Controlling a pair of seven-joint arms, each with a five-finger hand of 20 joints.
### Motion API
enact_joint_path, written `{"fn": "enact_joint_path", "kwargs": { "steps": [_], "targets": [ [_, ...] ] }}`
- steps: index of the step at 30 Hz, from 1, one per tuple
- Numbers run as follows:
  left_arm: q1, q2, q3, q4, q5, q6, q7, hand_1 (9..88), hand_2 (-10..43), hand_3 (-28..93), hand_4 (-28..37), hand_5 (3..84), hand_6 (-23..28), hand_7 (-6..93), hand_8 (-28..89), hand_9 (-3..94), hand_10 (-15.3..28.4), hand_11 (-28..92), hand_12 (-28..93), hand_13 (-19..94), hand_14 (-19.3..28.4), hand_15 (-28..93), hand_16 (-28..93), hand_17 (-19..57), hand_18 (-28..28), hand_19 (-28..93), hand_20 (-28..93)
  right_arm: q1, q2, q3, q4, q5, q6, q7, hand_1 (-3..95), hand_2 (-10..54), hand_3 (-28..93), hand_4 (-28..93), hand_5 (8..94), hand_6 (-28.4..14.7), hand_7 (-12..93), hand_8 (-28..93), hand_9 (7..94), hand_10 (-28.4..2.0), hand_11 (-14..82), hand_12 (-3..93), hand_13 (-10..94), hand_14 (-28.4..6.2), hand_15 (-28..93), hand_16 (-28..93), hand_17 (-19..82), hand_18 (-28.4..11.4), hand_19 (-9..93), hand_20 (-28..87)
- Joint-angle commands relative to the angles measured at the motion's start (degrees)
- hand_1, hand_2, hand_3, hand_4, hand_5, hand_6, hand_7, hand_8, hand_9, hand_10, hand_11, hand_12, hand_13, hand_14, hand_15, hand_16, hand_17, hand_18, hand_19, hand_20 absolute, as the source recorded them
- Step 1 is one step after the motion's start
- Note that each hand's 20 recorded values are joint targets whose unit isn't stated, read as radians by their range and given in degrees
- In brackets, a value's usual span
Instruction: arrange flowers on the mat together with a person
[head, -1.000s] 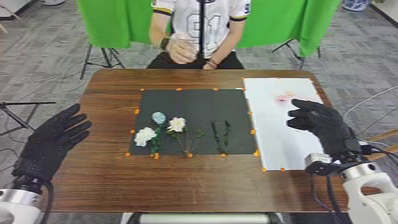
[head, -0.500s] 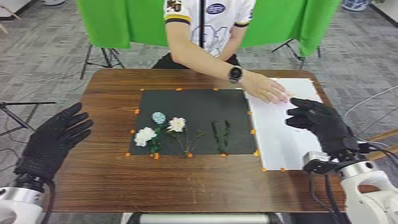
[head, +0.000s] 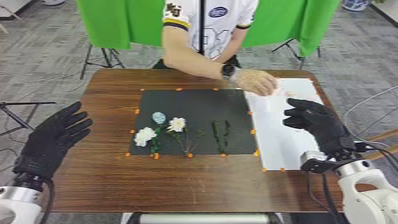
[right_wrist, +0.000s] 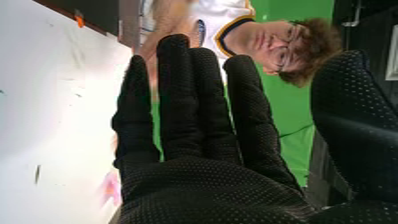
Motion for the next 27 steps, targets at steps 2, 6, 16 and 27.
{"fn": "enact_joint_path", "kwargs": {
  "steps": [2,6,16,27],
  "targets": [
    [0.94,-0.63,-0.44,-0.20,-0.08,0.81,-0.36,25.9,-2.0,70,-24.9,33.4,4.6,15.8,-8,28.9,12.4,18,20,23,15.1,26,4,-8.0,22.9,45,12,0.98,-0.02,-0.82,0.36,-0.76,-0.88,0.48,25.4,-2.7,84,-23,46.5,-3.1,23,-11,48.6,-14.3,24.4,26.8,43,-11.5,45,24,15,-19.5,54,36],
    [-0.59,0.26,-0.04,0.28,-0.11,0.21,-0.33,25.9,-2.0,70,-24.9,33.4,4.6,15.7,-8,28.8,12.5,18,20,23,15.1,26,4,-8.0,22.9,45,12,0.66,-0.73,-0.58,0.11,-0.68,-0.72,0.38,25.5,-2.7,84,-23,46.4,-3.1,23,-11,48.6,-14.2,24.4,26.9,43,-11.5,45,24,15,-19.5,54,36],
    [-0.60,0.36,-0.17,0.39,-0.10,-0.23,-0.87,25.9,-2.0,70,-24.9,33.4,4.6,15.7,-8,28.8,12.6,18,20,23,15.2,26,4,-8.1,22.9,45,12,-0.20,-1.71,-0.27,-0.13,-1.09,-1.31,0.45,25.5,-2.6,84,-23,46.3,-3.1,24,-11,48.5,-14.2,24.3,26.8,43,-11.7,45,24,15,-19.6,54,35],
    [0.36,0.36,-0.68,0.15,-0.09,-0.09,-0.42,25.9,-2.0,70,-24.9,33.3,4.6,15.8,-8,28.9,12.5,18,20,23,15.1,26,4,-8.1,22.9,45,12,0.48,-1.00,-1.24,0.42,-1.02,-1.56,0.27,25.5,-2.6,83,-23,46.4,-3.1,23,-11,48.7,-14.2,24.4,26.7,43,-11.7,45,24,15,-19.7,54,35]
  ]
}}
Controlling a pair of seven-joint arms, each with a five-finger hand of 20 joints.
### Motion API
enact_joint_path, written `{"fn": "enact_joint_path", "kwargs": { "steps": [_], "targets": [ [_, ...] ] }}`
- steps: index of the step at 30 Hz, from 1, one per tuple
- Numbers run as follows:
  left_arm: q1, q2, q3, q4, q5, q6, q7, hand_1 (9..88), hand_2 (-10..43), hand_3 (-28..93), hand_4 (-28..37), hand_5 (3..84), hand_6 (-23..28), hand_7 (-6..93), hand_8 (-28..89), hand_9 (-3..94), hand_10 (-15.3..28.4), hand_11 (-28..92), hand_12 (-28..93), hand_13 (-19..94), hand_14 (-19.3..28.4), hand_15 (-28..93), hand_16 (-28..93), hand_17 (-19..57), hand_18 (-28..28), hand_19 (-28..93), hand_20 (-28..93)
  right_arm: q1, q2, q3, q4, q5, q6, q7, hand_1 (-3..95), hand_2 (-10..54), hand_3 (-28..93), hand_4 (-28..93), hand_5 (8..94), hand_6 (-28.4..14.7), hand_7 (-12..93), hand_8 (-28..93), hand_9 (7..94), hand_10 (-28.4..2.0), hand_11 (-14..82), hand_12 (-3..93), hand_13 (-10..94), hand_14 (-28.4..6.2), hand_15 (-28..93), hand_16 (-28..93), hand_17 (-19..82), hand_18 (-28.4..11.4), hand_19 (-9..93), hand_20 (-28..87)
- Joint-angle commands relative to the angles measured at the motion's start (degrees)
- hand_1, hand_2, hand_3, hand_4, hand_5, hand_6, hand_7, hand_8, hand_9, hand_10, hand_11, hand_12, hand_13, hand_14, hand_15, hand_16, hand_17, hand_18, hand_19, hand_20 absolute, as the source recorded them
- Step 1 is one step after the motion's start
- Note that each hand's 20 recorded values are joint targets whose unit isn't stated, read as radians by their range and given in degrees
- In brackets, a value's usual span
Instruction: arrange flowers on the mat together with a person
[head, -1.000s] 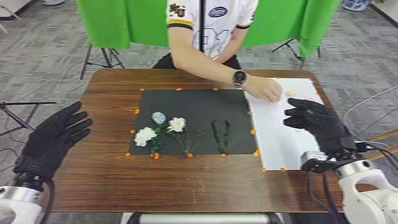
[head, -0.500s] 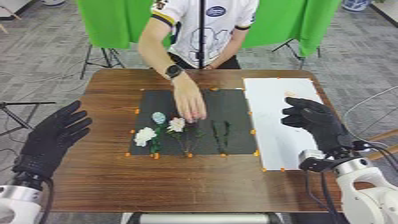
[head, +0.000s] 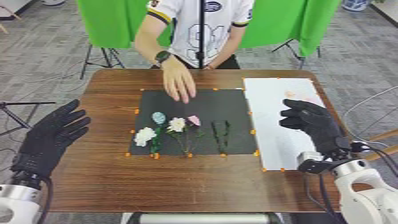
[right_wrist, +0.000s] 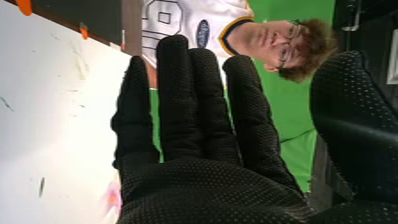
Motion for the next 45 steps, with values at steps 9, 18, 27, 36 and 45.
{"fn": "enact_joint_path", "kwargs": {
  "steps": [9,18,27,36,45],
  "targets": [
    [0.20,0.63,-0.01,0.54,-0.07,-0.28,-0.46,25.8,-2.0,70,-24.9,33.4,4.6,15.9,-8,28.8,12.6,18,20,23,15.1,26,4,-8.1,22.9,45,12,4.37,6.74,-4.56,4.27,-11.65,6.49,-3.83,28.5,-4.1,83,-23,48.6,-2.8,25,-12,52.4,-13.6,26.9,26.7,47,-10.7,46,24,18,-18.9,58,38],
    [1.32,0.76,-0.35,0.17,-0.13,0.26,0.42,25.8,-1.9,70,-24.9,33.3,4.6,15.9,-8,28.9,12.5,18,20,23,15.1,26,4,-8.1,22.9,45,12,15.65,19.69,-11.78,12.51,-46.64,20.41,-6.32,32.1,-6.6,82,-26,49.2,-1.7,29,-14,53.3,-12.3,29.5,26.0,50,-9.4,47,24,21,-17.8,61,39],
    [1.99,0.83,-0.53,0.03,-0.14,0.83,1.17,25.8,-2.0,70,-25.0,33.3,4.6,16.0,-8,28.9,12.5,18,20,23,15.1,26,4,-8.1,22.9,45,12,29.23,29.25,-24.91,25.96,-71.19,30.45,3.61,31.4,-9.3,84,-28,46.4,-0.9,33,-15,49.8,-10.8,30.3,25.8,47,-7.8,46,24,21,-16.8,59,38],
    [2.37,0.95,-0.59,-0.07,-0.15,1.02,1.44,25.8,-2.0,70,-25.0,33.4,4.7,15.9,-8,28.9,12.5,18,20,23,15.1,26,4,-8.0,22.9,45,12,38.72,30.01,-32.94,34.31,-75.84,25.52,11.16,30.3,-9.5,85,-28,36.8,-3.0,33,-15,40.1,-11.2,26.9,25.0,41,-8.1,47,23,18,-16.4,59,38],
    [2.57,1.21,-0.41,0.00,-0.37,1.27,1.77,25.9,-2.0,70,-24.9,33.4,4.7,15.7,-8,28.9,12.5,18,20,23,15.2,26,4,-8.0,23.0,45,12,43.76,28.00,-37.16,39.76,-73.31,23.09,11.34,29.8,-9.5,85,-28,33.9,-3.8,30,-14,39.1,-10.7,26.6,25.2,41,-7.7,47,21,18,-16.5,59,38]
  ]
}}
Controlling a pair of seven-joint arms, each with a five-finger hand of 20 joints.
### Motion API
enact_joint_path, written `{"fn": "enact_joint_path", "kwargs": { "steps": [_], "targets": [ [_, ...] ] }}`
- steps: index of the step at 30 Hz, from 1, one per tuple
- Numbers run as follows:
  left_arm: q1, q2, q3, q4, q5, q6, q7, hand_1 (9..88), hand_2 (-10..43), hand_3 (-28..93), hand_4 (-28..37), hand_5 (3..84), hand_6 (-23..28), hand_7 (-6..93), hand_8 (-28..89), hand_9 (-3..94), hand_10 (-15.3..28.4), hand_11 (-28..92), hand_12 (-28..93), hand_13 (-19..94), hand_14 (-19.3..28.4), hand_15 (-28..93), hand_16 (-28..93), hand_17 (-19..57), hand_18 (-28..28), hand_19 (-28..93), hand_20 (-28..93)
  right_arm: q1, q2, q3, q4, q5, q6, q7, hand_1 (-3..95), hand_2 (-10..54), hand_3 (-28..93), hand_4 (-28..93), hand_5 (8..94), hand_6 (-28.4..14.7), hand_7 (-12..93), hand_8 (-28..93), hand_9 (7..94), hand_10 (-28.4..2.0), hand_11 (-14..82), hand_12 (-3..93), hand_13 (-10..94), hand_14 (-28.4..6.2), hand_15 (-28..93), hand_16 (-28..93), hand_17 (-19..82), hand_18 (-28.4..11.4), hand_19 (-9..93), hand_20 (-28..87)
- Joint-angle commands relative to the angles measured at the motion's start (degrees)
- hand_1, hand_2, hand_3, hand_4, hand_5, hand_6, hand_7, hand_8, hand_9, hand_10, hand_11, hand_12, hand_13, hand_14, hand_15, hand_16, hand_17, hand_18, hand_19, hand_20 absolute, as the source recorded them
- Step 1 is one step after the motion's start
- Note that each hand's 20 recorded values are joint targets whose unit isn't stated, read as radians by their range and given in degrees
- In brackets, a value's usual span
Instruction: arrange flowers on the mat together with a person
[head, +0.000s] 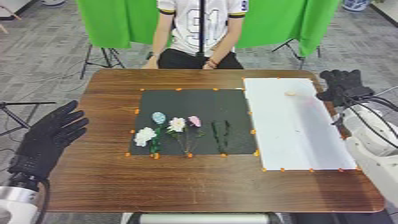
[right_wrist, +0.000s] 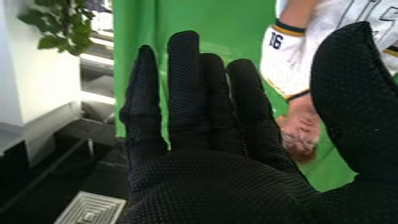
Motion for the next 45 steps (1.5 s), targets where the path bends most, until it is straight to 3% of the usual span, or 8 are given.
{"fn": "enact_joint_path", "kwargs": {
  "steps": [1,12,21,37,45],
  "targets": [
    [1.16,0.14,0.10,-0.01,-0.29,0.72,0.20,25.9,-2.0,70,-24.9,33.4,4.7,15.7,-8,28.8,12.5,18,20,23,15.2,26,4,-8.1,23.0,45,12,4.59,-1.83,-2.94,4.05,2.51,-0.46,0.27,29.8,-9.5,85,-28,33.8,-3.7,30,-14,39.8,-10.5,27.1,25.2,42,-7.7,47,21,18,-16.5,59,37],
    [0.98,0.19,0.23,0.01,-0.26,0.70,0.18,25.8,-2.0,70,-24.9,33.3,4.5,15.8,-8,28.9,12.5,18,20,23,15.1,26,4,-8.0,22.9,45,12,6.33,-3.21,-2.25,7.20,5.90,-6.08,-2.34,29.6,-9.5,79,-28,34.7,-4.0,30,-14,42.8,-9.4,27.0,23.2,44,-7.4,47,22,18,-17.0,58,38],
    [0.40,0.27,0.67,0.21,-0.16,0.71,-0.06,25.8,-2.0,70,-24.8,33.3,4.6,15.8,-8,28.9,12.5,18,20,23,15.1,26,4,-8.0,22.9,45,12,7.17,-4.22,-3.00,8.78,6.86,-6.37,-0.25,31.0,-9.5,77,-28,34.8,-3.5,29,-14,43.4,-9.4,25.5,22.7,45,-7.3,46,22,18,-17.1,58,37],
    [0.35,0.26,0.62,0.31,-0.25,0.66,-0.19,25.9,-2.0,70,-24.8,33.4,4.6,15.8,-8,28.9,12.5,18,20,23,15.1,26,4,-8.0,22.9,45,12,6.54,-6.28,-3.56,9.41,7.08,-8.10,-0.95,35.7,-9.5,75,-28,42.9,1.0,34,-16,58.2,-6.8,29.2,21.7,54,-5.3,45,24,20,-16.2,57,38],
    [0.09,0.30,0.70,0.43,-0.24,0.51,-0.29,25.9,-1.9,70,-24.9,33.5,4.7,15.7,-8,28.9,12.6,18,20,23,15.2,26,4,-8.0,22.9,45,12,5.85,-7.46,-3.78,9.62,6.24,-8.13,-1.16,36.6,-9.5,76,-28,45.6,1.6,36,-17,60.8,-7.4,29.3,21.9,56,-5.0,45,25,20,-15.9,58,38]
  ]
}}
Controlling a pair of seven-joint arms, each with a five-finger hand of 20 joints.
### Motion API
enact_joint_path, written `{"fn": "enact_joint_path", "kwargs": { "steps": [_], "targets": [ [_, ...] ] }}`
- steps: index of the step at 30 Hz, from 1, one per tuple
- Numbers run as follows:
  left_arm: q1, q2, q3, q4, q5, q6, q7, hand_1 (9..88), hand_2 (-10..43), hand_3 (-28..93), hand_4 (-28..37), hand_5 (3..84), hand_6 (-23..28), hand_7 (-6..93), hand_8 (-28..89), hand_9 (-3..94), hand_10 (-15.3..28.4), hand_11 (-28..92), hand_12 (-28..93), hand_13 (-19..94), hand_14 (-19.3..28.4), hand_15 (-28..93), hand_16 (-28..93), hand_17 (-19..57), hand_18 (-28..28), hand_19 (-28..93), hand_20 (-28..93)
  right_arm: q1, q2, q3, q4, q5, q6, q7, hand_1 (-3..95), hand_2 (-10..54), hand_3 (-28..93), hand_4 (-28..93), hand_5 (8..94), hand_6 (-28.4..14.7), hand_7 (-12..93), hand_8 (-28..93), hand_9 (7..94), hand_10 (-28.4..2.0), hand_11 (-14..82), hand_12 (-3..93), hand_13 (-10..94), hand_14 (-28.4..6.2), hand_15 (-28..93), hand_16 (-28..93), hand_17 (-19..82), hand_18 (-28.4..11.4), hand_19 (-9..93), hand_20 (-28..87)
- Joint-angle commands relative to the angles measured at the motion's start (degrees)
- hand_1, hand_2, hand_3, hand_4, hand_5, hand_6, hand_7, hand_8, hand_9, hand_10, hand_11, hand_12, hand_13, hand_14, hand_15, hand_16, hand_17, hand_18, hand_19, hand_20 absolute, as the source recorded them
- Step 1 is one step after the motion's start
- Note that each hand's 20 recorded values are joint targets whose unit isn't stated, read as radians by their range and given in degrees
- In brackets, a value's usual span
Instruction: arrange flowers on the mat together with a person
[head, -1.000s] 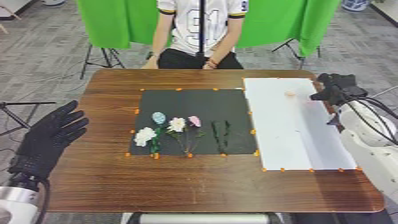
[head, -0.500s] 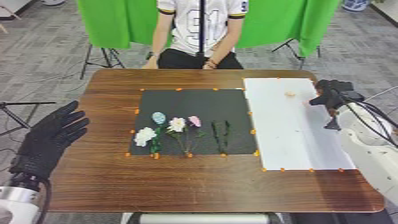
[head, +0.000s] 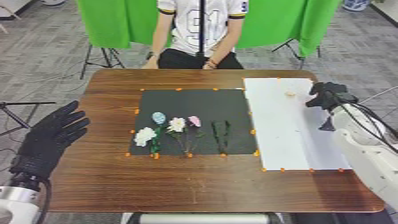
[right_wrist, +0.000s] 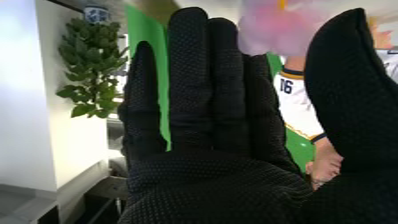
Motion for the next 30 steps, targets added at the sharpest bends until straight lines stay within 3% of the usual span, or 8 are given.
{"fn": "enact_joint_path", "kwargs": {
  "steps": [1,5,7,9,12,19,22,30],
  "targets": [
    [-0.03,-0.04,0.31,0.46,-0.19,0.13,-0.42,25.9,-1.9,70,-24.9,33.6,4.7,15.8,-8,28.9,12.6,18,20,23,15.2,26,4,-8.0,22.9,45,12,-0.82,-1.37,-0.39,-0.11,-1.69,-0.37,-0.04,36.6,-9.5,76,-28,46.1,1.7,36,-17,61.7,-7.2,29.4,21.8,57,-5.0,45,25,20,-15.8,58,38],
    [0.13,0.02,0.26,0.34,-0.26,0.37,-0.37,25.9,-1.9,70,-24.8,33.6,4.7,15.9,-8,28.9,12.6,18,20,23,15.2,26,4,-8.1,22.9,45,12,-0.57,-1.38,-1.22,0.36,-2.02,0.98,1.33,36.4,-9.5,80,-28,48.0,2.8,38,-17,65.2,-6.5,30.6,22.8,59,-4.6,46,25,21,-15.4,58,38],
    [0.12,-0.06,0.25,0.30,-0.21,0.40,-0.56,25.9,-1.9,70,-24.8,33.6,4.7,15.9,-8,28.9,12.6,18,20,23,15.2,26,4,-8.1,22.9,45,12,-0.53,-1.45,-1.51,0.80,-2.07,2.05,1.25,39.2,-9.5,78,-28,50.5,3.6,41,-19,68.9,-5.7,28.4,28.6,61,-4.2,47,26,22,-15.1,59,39],
    [0.19,-0.03,0.23,0.31,-0.32,0.38,-0.48,25.9,-1.9,70,-24.8,33.6,4.7,15.9,-8,28.9,12.6,18,20,23,15.2,26,4,-8.1,22.9,45,12,-1.04,-1.37,-1.67,0.94,-1.67,5.59,-0.09,43.9,-9.5,75,-28,53.5,4.0,50,-4,75.9,-4.6,21.1,38.4,64,-4.2,49,28,23,-14.6,60,40],
    [0.32,-0.15,0.13,0.25,-0.29,0.37,-0.38,25.9,-1.9,70,-24.9,33.6,4.7,15.7,-8,28.8,12.5,18,20,22,15.2,26,4,-8.1,22.9,45,12,-2.85,-1.50,-0.12,-2.01,-2.42,5.38,-0.25,49.0,-8.2,75,-28,62.9,4.1,52,0,84.1,-4.3,19.0,43.9,69,-3.8,50,35,26,-14.5,61,41],
    [0.78,-0.35,-0.35,0.11,-0.28,0.31,-0.57,25.9,-1.9,70,-24.9,33.5,4.6,15.6,-8,28.8,12.5,18,20,23,15.1,26,4,-8.1,22.9,45,12,-9.49,-2.62,1.10,-15.78,-3.49,10.66,-6.56,49.5,-9.2,77,-28,65.9,3.9,52,0,86.0,-4.8,20.3,44.3,71,-3.7,52,37,27,-14.3,62,41],
    [0.44,-0.38,-0.05,0.22,-0.24,0.10,-0.80,25.9,-1.9,70,-24.9,33.5,4.6,15.6,-8,28.9,12.5,18,20,23,15.2,26,4,-8.0,22.9,45,12,-9.20,-4.94,-1.21,-20.84,-4.29,6.92,-10.08,49.2,-9.3,78,-28,66.0,3.9,52,0,86.1,-4.7,20.1,44.6,71,-3.6,51,37,27,-14.3,62,42],
    [-0.87,-0.05,1.10,0.64,-0.42,0.23,-1.33,25.8,-1.9,70,-25.0,33.4,4.6,15.8,-8,28.9,12.6,18,20,23,15.1,26,4,-8.1,22.9,45,12,-3.71,-9.97,-10.46,-21.57,-6.79,4.97,-15.58,49.0,-9.5,78,-28,66.0,4.3,52,0,86.2,-4.6,18.6,45.7,71,-3.5,50,37,27,-14.4,62,42]
  ]
}}
